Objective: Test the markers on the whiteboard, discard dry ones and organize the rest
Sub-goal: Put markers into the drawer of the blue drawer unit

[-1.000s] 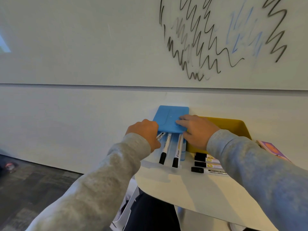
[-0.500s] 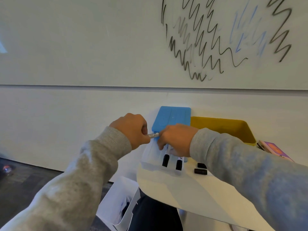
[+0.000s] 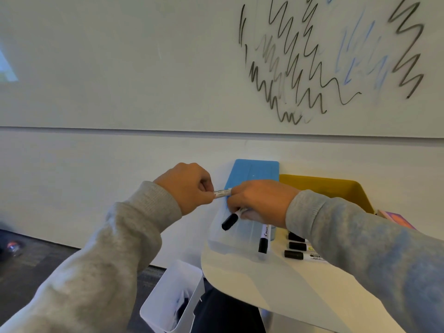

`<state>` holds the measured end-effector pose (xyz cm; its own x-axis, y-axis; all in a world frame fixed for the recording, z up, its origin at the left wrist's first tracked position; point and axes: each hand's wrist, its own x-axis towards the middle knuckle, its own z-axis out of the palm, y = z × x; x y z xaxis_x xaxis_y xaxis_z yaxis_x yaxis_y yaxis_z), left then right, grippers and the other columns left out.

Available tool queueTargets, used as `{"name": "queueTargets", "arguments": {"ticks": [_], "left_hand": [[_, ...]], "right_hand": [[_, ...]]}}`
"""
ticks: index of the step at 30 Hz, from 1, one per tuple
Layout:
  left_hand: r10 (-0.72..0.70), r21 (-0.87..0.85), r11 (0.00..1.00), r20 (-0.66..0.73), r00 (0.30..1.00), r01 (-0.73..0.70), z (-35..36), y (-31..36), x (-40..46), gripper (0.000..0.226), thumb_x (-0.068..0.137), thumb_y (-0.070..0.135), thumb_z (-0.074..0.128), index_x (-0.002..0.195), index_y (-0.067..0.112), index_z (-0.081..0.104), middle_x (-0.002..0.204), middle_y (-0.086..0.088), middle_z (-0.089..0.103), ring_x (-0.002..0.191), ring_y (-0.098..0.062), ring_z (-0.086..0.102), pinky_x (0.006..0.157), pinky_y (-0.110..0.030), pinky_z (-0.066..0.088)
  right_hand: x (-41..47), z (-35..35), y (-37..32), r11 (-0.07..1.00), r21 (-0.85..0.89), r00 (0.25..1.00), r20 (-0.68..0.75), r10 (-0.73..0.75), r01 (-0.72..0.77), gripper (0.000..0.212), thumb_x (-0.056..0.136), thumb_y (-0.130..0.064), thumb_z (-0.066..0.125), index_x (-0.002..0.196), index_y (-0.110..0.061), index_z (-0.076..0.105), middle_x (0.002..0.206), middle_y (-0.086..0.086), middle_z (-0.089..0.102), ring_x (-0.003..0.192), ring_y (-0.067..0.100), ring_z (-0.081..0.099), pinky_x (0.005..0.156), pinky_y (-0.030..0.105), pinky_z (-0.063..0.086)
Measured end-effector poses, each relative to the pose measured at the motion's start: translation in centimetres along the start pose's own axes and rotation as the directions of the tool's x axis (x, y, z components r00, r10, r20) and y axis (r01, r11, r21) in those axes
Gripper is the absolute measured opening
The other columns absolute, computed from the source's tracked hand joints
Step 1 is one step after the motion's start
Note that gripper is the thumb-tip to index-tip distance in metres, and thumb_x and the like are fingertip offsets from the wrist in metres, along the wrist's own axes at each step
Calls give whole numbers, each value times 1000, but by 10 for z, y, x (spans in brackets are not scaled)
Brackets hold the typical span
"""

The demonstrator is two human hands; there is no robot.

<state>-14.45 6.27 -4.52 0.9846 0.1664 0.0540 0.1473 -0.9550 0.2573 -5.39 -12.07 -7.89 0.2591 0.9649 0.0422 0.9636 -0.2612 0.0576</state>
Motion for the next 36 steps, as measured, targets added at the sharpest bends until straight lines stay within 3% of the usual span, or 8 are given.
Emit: {"name": "queueTargets", "arguments": {"ticks": [5,9,12,15,20,23,28,36], "left_hand": [[34,-97,994,-138,990,-48,-22,-3,-6,8,92,32,66,95,28,72,78,12,69,58,-4,59,56,-18,41],[85,-238,962,-193,978,-130,-19,15,-10,4,91,26,68,93,29,71,75,9,70,51,-8,63,49,-11,42],[155,-292,934,-193,969,-208,-3,43,-12,6,91,27,69,94,32,70,78,13,69,58,-14,66,54,-11,45],[266,-271,915,-152,952,-299,23,73,-14,11,91,27,69,99,34,68,82,13,67,67,-10,61,59,-11,44],[403,-229,885,-54,914,-404,65,117,-16,18,93,24,65,111,28,69,91,12,66,74,-10,61,69,-28,54],[423,-229,878,-40,905,-420,84,134,-13,24,90,21,65,113,28,69,90,13,65,72,-10,60,70,-36,56],[414,-224,885,-26,910,-409,96,142,-12,28,89,20,64,116,28,66,91,14,62,72,-8,57,69,-35,57],[398,-134,900,-132,908,-414,92,133,-7,28,93,21,61,118,32,61,97,15,61,71,-4,53,71,-35,57]], "right_hand": [[-23,-24,-1,938,345,950,-279,138,-35,13,92,-25,70,104,-23,66,95,-15,61,84,5,57,74,14,42],[-63,-37,11,896,435,887,-377,268,-86,12,89,-24,72,97,-25,64,88,-15,61,84,7,58,69,7,38],[-102,-19,27,864,458,877,-301,374,-211,15,86,-22,73,90,-28,61,80,-14,56,74,9,55,66,17,42],[-137,20,41,853,383,895,-124,428,-355,16,85,-24,71,85,-32,57,79,-14,56,72,8,54,67,30,49],[-162,90,40,857,192,876,167,452,-479,11,92,-30,62,103,-29,60,105,-4,61,97,20,56,81,32,48],[-161,116,38,856,157,867,172,468,-493,16,94,-32,60,110,-31,61,119,-1,62,110,24,58,86,31,47],[-160,129,37,845,170,861,152,485,-506,26,96,-29,61,122,-29,61,127,0,57,115,25,56,89,32,49],[-171,135,46,801,132,810,23,587,-584,12,95,-21,65,101,-30,62,112,-3,61,95,23,59,73,26,45]]}}
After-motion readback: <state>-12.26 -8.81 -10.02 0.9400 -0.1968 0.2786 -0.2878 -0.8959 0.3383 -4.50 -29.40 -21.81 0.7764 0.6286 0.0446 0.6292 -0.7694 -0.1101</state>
